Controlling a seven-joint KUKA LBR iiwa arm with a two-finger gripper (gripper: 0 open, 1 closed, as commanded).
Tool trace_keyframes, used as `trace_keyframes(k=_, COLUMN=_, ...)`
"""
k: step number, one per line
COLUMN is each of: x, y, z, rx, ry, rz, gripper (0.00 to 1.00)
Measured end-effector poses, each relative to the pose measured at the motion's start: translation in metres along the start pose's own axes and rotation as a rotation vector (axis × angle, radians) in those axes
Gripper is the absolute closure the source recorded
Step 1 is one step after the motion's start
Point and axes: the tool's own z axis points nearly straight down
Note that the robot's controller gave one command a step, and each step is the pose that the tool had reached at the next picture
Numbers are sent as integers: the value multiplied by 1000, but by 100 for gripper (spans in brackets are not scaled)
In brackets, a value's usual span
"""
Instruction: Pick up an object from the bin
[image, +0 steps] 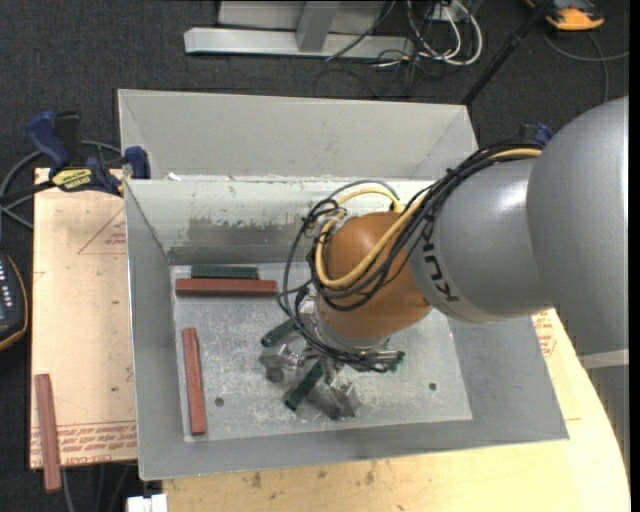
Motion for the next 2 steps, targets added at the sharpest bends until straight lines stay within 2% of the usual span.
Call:
trace_keyframes(k=1, x=-2, y=-3, z=-6, rx=8, ry=-7, rz=2, gripper=100)
trace_keyframes(k=2, x=-44, y=19, z=-157, rx=14, ry=-15, rz=-21, gripper=100)
